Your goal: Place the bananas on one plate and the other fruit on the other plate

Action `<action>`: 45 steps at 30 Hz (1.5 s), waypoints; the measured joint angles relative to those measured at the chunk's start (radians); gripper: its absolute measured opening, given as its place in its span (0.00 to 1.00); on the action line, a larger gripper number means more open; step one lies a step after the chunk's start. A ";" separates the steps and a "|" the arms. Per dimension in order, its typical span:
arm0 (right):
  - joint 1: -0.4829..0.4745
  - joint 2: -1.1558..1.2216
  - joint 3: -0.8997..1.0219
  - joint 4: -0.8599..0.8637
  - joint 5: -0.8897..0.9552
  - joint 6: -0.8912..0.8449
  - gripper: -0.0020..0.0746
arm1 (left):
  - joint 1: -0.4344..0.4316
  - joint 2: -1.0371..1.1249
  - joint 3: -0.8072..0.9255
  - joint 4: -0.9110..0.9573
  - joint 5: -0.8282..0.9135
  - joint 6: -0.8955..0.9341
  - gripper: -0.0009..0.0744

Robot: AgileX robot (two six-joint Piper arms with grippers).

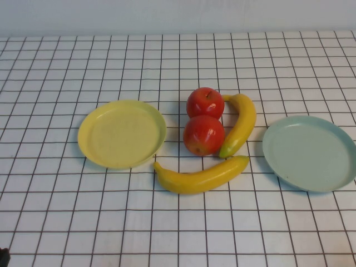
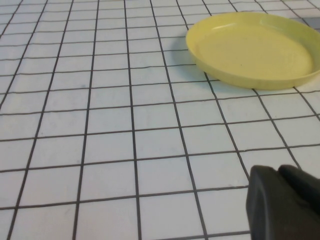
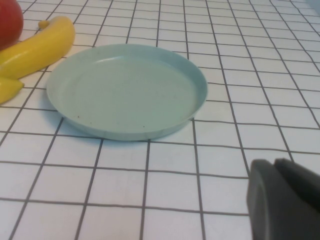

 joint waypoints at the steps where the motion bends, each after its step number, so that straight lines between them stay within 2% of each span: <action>1: 0.000 0.000 0.000 0.000 0.000 0.000 0.01 | 0.000 0.000 0.000 0.000 0.000 0.000 0.01; 8: 0.000 0.000 0.000 0.000 0.000 0.000 0.01 | 0.000 0.000 0.000 -0.014 -0.013 -0.015 0.01; 11: 0.000 0.000 0.000 0.000 0.000 0.000 0.01 | 0.000 0.000 0.002 -0.194 -0.101 -0.157 0.01; 14: 0.000 0.000 0.000 0.000 0.000 0.000 0.01 | 0.000 0.000 0.002 -0.457 -0.230 -0.340 0.01; 17: 0.000 0.000 0.000 0.000 0.000 0.000 0.01 | 0.000 0.000 0.002 -0.584 -0.328 -0.379 0.01; 22: 0.000 0.000 0.000 0.000 0.000 0.000 0.01 | 0.000 0.000 0.002 -0.630 -0.376 -0.254 0.01; 27: 0.000 0.000 0.000 0.000 0.000 0.000 0.01 | 0.000 0.000 0.002 -0.685 -0.404 -0.241 0.01; 31: 0.000 0.000 0.000 0.000 0.000 0.000 0.01 | 0.000 0.002 -0.036 -0.655 -0.224 -0.162 0.01; 35: 0.000 0.000 0.000 0.000 0.000 0.000 0.01 | 0.000 0.116 -0.144 -0.605 -0.012 0.002 0.01; 38: 0.000 0.000 0.000 0.000 0.000 0.000 0.01 | 0.000 0.257 -0.270 -0.583 0.083 0.208 0.01; 41: 0.000 0.000 0.000 0.000 0.000 0.000 0.01 | 0.000 0.399 -0.405 -0.573 0.129 0.415 0.01; 45: 0.000 0.000 0.000 0.000 0.000 0.000 0.01 | 0.000 0.582 -0.563 -0.521 0.141 0.513 0.01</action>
